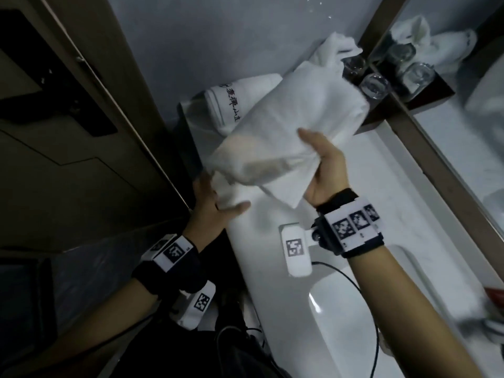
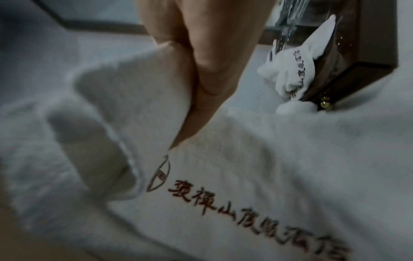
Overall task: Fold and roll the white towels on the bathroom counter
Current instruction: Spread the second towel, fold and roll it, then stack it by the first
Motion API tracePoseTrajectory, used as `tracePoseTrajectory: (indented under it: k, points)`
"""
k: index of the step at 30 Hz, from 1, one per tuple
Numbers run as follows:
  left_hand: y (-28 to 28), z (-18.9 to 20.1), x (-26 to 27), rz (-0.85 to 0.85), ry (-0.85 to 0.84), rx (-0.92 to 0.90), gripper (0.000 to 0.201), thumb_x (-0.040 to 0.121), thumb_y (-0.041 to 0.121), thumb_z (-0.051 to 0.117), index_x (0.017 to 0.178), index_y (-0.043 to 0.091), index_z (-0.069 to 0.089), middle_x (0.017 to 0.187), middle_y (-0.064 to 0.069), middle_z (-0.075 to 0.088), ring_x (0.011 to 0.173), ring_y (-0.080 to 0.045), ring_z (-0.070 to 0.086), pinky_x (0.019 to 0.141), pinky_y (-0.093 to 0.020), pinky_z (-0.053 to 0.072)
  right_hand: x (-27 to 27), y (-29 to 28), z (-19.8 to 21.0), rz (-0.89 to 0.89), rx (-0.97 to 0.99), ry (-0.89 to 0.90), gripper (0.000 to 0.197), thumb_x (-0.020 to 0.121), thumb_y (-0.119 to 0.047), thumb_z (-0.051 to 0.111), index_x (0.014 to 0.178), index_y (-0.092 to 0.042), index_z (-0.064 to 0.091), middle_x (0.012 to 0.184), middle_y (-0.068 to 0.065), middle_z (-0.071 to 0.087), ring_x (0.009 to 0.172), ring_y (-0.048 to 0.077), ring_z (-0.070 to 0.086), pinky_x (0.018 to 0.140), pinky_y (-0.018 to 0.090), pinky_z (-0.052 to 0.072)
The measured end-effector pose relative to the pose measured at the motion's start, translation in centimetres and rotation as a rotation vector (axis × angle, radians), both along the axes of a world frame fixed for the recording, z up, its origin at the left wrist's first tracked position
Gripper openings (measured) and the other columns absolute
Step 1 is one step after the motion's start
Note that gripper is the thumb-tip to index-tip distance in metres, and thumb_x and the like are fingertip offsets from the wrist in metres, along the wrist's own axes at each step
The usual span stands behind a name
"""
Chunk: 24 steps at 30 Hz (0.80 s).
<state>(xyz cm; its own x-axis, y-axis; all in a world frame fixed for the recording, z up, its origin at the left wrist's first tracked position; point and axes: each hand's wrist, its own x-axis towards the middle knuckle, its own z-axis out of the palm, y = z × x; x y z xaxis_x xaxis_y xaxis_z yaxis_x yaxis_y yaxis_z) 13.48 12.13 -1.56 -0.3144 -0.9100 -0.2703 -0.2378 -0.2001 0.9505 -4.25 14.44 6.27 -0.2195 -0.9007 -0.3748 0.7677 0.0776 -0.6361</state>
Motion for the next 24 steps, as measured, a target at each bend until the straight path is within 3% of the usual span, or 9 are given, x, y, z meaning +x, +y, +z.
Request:
tracePoseTrajectory:
  k: [1,4,6,8,12,15,18,22,24]
  points:
    - [-0.7,0.7,-0.2,0.087,0.06,-0.103,0.09,0.068,-0.005,0.075,0.14,0.011,0.025,0.146,-0.018,0.021,0.131,-0.027,0.038,0.107,-0.038,0.041,-0.8,0.5,0.3,-0.025,-0.017,0.004,0.02,0.083,-0.01,0.053,0.094,-0.005,0.069,0.087,0.014,0.07,0.087,0.029,0.068,0.085,0.044,0.055]
    - [-2.8,1.8,0.2,0.119,0.032,-0.378,0.071,0.074,-0.006,0.068,0.126,0.032,0.04,0.144,-0.019,0.02,0.133,-0.028,0.034,0.108,-0.036,0.04,-2.7,3.3,-0.9,-0.071,0.042,0.097,0.023,0.083,-0.014,0.055,0.095,-0.008,0.073,0.094,0.009,0.073,0.092,0.026,0.069,0.075,0.034,0.057]
    - [-3.5,1.0,0.6,0.016,-0.105,-0.483,0.054,0.078,-0.008,0.061,0.118,0.026,0.053,0.142,-0.018,0.022,0.133,-0.026,0.029,0.113,-0.023,0.029,-3.4,5.5,-3.5,-0.103,0.179,0.154,0.025,0.086,-0.01,0.053,0.106,-0.004,0.067,0.097,0.01,0.072,0.096,0.027,0.067,0.076,0.033,0.057]
    - [-3.0,-0.7,0.6,-0.168,-0.244,-0.501,0.042,0.079,-0.014,0.056,0.114,0.009,0.061,0.141,-0.021,0.026,0.128,-0.028,0.033,0.107,-0.01,0.027,-4.0,7.7,-6.8,-0.153,0.342,0.232,0.026,0.088,-0.003,0.051,0.113,-0.002,0.058,0.1,0.011,0.07,0.095,0.027,0.066,0.077,0.035,0.057]
    - [0.6,-4.5,0.3,-0.572,-0.702,-0.439,0.055,0.076,-0.004,0.052,0.129,0.007,0.048,0.151,-0.013,0.018,0.136,-0.031,0.024,0.113,-0.034,0.02,-3.7,11.7,-11.3,-0.021,0.713,0.398,0.008,0.092,0.0,0.045,0.094,0.0,0.053,0.078,0.015,0.051,0.062,0.024,0.053,0.055,0.032,0.05]
    - [4.6,-5.3,-0.9,-0.748,-0.679,-0.486,0.08,0.069,0.009,0.059,0.142,0.016,0.026,0.154,-0.008,0.007,0.139,-0.03,0.012,0.116,-0.038,0.012,-2.7,13.1,-12.4,-0.025,0.764,0.362,0.023,0.093,0.003,0.041,0.071,-0.004,0.046,0.065,0.009,0.041,0.05,0.016,0.044,0.039,0.021,0.042]
    - [8.4,-5.2,-3.0,-0.913,-0.637,-0.592,0.091,0.071,0.013,0.06,0.146,0.019,0.009,0.155,-0.005,0.003,0.143,-0.02,0.0,0.117,-0.039,0.003,-1.2,13.2,-12.0,-0.039,0.712,0.31,0.023,0.094,0.003,0.039,0.074,-0.004,0.049,0.073,0.011,0.05,0.064,0.019,0.052,0.048,0.019,0.053]
    - [10.2,-5.6,-4.5,-0.862,-0.637,-0.644,0.059,0.091,0.018,0.045,0.144,0.017,0.02,0.153,-0.001,0.023,0.144,-0.015,0.013,0.117,-0.034,0.011,0.1,13.9,-11.2,-0.004,0.63,0.146,0.024,0.093,0.001,0.038,0.073,0.004,0.053,0.067,0.013,0.049,0.058,0.019,0.058,0.062,0.027,0.058]
    - [9.9,-6.3,-3.9,-0.891,-0.623,-0.576,0.053,0.096,0.022,0.04,0.144,0.019,0.021,0.154,0.003,0.023,0.144,-0.011,0.014,0.117,-0.03,0.007,-0.2,14.3,-11.3,0.025,0.635,0.268,0.028,0.096,-0.015,0.045,0.092,0.01,0.057,0.086,0.022,0.062,0.076,0.024,0.067,0.074,0.031,0.059]
